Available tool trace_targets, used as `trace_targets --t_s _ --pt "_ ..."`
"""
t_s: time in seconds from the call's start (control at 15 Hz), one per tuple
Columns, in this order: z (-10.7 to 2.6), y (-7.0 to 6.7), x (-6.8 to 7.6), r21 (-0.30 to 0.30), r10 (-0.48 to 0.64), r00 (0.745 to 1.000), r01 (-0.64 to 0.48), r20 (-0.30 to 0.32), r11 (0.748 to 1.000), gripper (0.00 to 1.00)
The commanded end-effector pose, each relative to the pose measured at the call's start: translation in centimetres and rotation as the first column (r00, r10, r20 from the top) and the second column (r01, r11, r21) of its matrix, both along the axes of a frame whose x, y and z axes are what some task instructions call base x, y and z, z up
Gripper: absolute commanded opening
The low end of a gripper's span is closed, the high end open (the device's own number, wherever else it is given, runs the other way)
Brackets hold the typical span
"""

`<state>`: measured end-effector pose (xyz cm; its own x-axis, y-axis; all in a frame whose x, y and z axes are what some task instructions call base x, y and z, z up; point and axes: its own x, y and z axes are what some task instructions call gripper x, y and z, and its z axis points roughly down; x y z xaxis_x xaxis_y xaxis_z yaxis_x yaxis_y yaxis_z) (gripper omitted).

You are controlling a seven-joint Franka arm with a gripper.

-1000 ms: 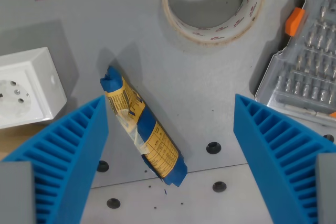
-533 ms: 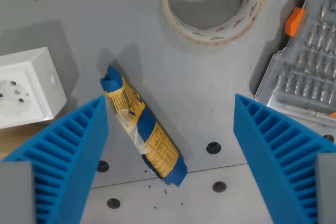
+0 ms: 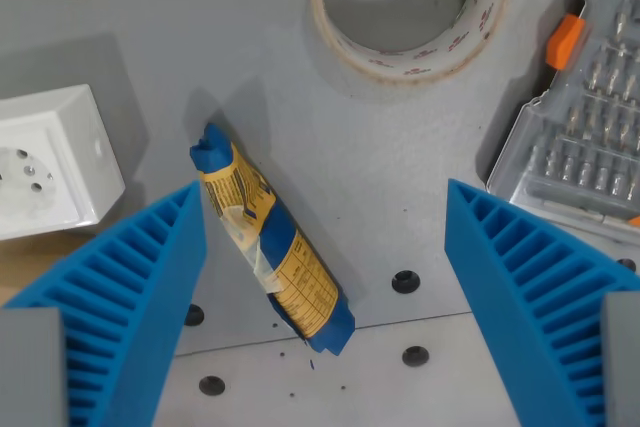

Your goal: Pick up the blue bag

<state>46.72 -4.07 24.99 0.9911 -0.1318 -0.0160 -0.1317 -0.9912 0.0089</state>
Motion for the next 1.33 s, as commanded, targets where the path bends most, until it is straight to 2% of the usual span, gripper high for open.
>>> trace_targets --t_s 0.07,0.67,1.33 --pt "-0.5 0.4 -0.6 -0.006 0.084 0.996 -0.084 0.037 0.996 1.0" --pt "-2.1 1.1 -1.9 -0.03 0.217 0.972 -0.215 0.092 0.976 1.0" --pt "-4.3 2.2 -3.1 -0.058 0.381 0.922 -0.377 0.071 0.924 1.0"
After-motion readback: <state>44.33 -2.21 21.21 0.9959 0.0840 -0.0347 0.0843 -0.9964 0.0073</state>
